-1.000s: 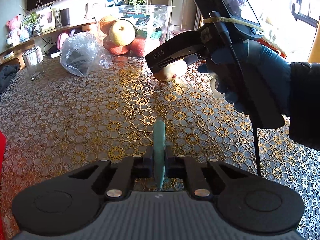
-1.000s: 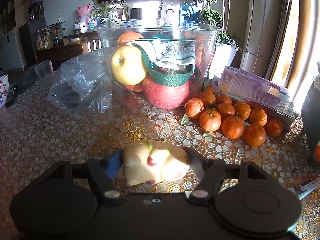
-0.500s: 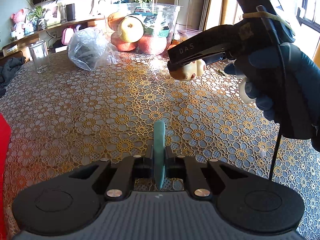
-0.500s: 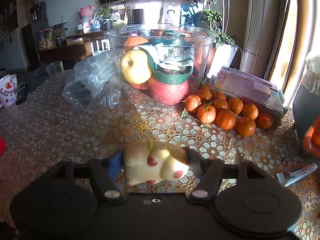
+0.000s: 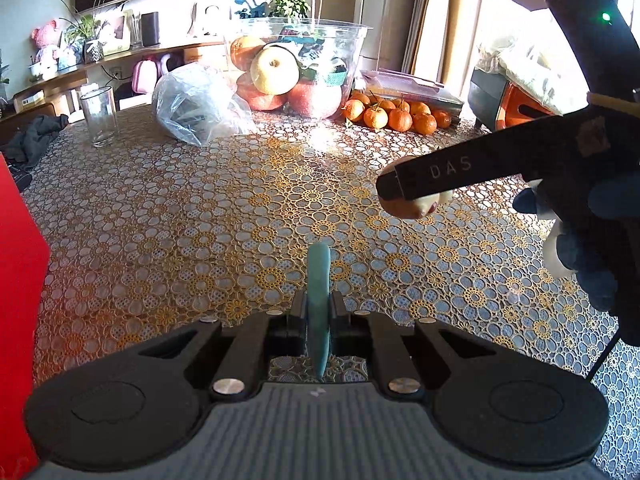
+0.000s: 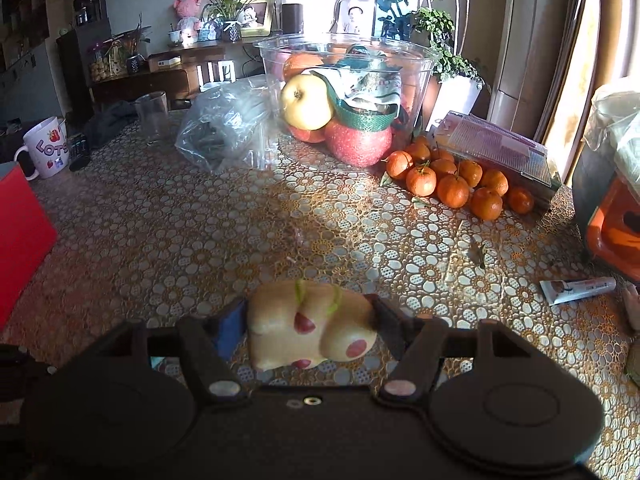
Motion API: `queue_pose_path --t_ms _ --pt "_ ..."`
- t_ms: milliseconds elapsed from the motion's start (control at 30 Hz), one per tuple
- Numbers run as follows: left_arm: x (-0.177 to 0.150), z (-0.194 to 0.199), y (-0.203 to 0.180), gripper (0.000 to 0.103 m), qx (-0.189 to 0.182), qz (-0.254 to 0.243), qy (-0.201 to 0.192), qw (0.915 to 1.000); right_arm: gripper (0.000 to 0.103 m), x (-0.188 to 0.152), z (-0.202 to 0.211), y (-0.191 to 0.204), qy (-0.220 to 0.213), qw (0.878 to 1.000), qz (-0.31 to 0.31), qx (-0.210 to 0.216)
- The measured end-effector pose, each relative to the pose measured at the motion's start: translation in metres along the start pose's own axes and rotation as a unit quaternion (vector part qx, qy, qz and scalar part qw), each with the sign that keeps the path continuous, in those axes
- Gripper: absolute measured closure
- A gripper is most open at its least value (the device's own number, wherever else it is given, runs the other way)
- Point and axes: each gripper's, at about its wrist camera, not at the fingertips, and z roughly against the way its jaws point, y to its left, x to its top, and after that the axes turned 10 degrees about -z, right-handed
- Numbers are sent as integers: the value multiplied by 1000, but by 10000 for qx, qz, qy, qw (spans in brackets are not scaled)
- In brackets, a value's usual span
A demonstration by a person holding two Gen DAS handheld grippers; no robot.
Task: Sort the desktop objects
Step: 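Close the right tool on the pig-shaped toy while the left tool holds the stick, then carry the teal stick and pig toy over the red box with both tools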
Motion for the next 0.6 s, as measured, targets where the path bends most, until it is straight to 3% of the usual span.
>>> queue_pose_path --t_ms 600 --pt "-10 61 11 93 -104 147 -44 9998 35 -50 66 34 297 9995 -53 125"
